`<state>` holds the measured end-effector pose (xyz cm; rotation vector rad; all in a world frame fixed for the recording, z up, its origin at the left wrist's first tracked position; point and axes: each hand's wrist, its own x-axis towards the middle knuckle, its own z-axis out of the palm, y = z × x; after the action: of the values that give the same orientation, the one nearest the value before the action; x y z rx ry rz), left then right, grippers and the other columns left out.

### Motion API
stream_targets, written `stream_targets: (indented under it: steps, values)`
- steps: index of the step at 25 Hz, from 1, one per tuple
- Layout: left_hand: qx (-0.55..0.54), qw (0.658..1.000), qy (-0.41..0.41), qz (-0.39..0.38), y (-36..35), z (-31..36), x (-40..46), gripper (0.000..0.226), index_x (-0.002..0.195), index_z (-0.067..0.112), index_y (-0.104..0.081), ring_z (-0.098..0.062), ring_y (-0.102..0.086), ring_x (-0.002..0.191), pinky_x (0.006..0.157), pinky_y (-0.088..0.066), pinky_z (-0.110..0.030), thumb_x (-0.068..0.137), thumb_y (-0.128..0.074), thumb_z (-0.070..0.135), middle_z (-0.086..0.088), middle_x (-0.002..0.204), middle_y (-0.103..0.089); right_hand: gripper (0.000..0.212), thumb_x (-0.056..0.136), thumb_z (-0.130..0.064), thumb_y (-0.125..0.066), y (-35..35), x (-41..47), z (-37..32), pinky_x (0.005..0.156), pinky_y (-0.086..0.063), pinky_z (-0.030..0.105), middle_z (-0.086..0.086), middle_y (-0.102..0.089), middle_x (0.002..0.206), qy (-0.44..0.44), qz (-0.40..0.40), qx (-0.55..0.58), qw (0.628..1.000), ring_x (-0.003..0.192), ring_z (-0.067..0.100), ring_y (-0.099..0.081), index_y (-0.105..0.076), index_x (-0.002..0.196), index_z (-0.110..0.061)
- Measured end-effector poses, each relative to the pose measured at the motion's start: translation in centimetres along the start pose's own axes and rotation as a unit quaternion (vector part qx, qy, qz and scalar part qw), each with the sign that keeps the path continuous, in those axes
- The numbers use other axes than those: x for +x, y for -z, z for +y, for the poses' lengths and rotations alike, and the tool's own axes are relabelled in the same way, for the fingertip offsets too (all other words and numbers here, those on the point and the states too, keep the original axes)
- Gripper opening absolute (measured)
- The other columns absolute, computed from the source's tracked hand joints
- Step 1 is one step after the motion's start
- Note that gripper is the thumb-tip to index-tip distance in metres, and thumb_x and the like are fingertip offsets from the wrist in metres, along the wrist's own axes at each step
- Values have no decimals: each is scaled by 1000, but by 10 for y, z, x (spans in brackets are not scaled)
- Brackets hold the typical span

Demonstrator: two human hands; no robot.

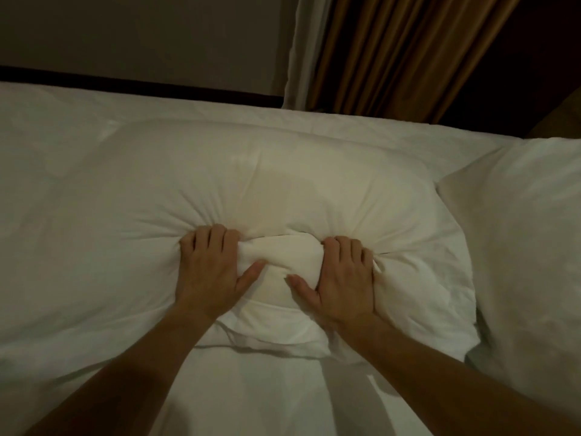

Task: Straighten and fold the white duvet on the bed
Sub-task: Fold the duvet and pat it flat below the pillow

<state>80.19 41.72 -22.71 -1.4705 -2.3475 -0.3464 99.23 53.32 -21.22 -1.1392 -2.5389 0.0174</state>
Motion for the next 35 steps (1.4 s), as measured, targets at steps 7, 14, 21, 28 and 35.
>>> stream_targets:
  steps: [7, 14, 21, 28, 35]
  values:
    - [-58, 998, 13, 4, 29, 0, 15, 79, 57, 15, -56, -28, -55, 46, 56, -36, -30, 99, -12, 65, -8, 51, -56, 76, 85, -85, -12, 18, 14, 1, 67, -35, 33, 1, -61, 71, -21, -57, 52, 997, 66, 25, -58, -52, 75, -21]
    - [-148, 982, 36, 110, 159, 16, 30, 77, 52, 14, -57, -30, -53, 44, 49, -34, -29, 101, -19, 61, -10, 50, -58, 88, 79, -88, -9, 150, 12, -14, 60, -33, 31, -2, -57, 61, -5, -27, 75, 997, 58, 23, -56, -60, 75, -16]
    - [-161, 961, -21, 222, 311, 68, 50, 79, 52, 8, -62, -26, -51, 43, 49, -32, -26, 103, -23, 54, -8, 49, -57, 73, 86, -87, -15, 291, -3, -4, 52, -26, 25, -7, -40, 53, 11, 85, 134, 987, 44, 14, -37, -41, 62, -22]
    - [-151, 944, -90, 279, 447, 151, 100, 77, 51, 10, -56, -20, -43, 44, 50, -29, -26, 103, -23, 56, -7, 48, -52, 63, 85, -81, -31, 433, 8, 47, 52, -23, 25, -7, -45, 56, 37, 165, 141, 975, 49, 15, -42, -44, 65, -23]
    - [-150, 913, -181, 332, 551, 275, 175, 58, 57, 21, -33, -17, -32, 51, 55, -21, -28, 99, -29, 61, 5, 56, -32, 76, 83, -88, -27, 587, 42, 159, 48, -14, 25, -3, -39, 52, 67, 309, 114, 942, 43, 19, -38, -41, 61, -16]
